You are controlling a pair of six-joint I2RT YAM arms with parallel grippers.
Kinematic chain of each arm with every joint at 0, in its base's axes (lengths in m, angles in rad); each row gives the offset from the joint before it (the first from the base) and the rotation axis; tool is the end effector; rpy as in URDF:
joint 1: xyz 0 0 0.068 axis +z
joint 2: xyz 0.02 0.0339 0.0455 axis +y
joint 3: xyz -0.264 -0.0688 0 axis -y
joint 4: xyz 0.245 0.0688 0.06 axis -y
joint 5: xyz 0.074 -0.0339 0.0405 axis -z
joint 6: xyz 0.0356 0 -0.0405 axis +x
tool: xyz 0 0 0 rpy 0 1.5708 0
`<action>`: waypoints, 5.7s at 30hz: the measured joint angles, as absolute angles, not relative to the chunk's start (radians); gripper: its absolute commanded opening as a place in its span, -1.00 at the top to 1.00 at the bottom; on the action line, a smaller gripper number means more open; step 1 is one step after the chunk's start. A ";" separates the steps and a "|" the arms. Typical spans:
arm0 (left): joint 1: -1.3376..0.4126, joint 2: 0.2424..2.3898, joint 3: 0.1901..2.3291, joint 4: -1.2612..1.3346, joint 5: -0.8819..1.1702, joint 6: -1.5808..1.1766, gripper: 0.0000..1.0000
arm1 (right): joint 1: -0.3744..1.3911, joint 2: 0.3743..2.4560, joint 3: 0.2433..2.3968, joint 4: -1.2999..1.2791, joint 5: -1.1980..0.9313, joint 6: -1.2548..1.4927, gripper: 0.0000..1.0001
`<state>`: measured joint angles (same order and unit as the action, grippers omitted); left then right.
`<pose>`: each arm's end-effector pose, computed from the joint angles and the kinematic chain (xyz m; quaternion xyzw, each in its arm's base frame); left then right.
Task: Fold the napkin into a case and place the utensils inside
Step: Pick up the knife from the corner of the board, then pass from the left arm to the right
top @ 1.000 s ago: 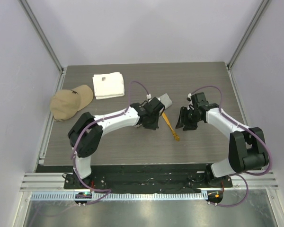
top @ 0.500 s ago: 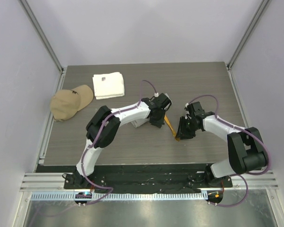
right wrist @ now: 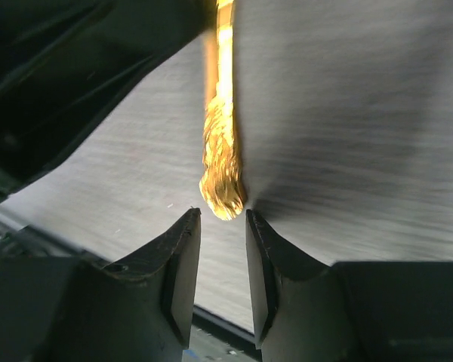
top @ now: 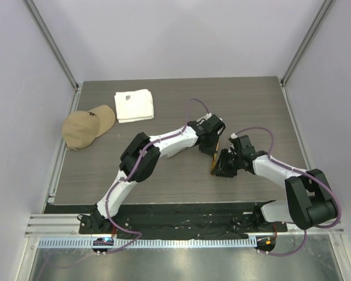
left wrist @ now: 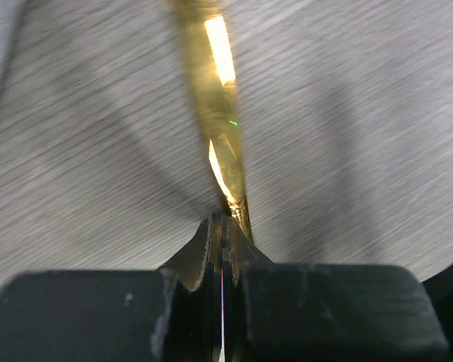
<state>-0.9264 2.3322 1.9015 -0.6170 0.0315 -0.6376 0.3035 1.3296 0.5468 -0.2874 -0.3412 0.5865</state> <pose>0.3022 -0.4041 0.1619 0.1430 0.9552 -0.1930 0.1727 0.2107 0.0785 0.1453 0.0930 0.9512 0.2535 0.1495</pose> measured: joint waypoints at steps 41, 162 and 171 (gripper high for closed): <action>-0.938 1.832 1.245 -0.218 0.064 -0.310 0.41 | 0.122 1.373 0.895 -0.733 -0.084 0.721 -0.99; -1.030 2.289 1.861 -0.734 0.039 0.037 1.00 | -0.053 1.485 1.023 -0.614 -0.113 0.517 -0.32; -0.958 2.288 1.861 -0.734 0.228 -0.028 1.00 | -0.060 1.417 0.759 -0.508 -0.308 0.564 -0.36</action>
<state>-0.9585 2.2879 1.8606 -0.7338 0.2279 -0.0277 -0.0605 1.4166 0.7593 -0.5076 -0.3080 0.5644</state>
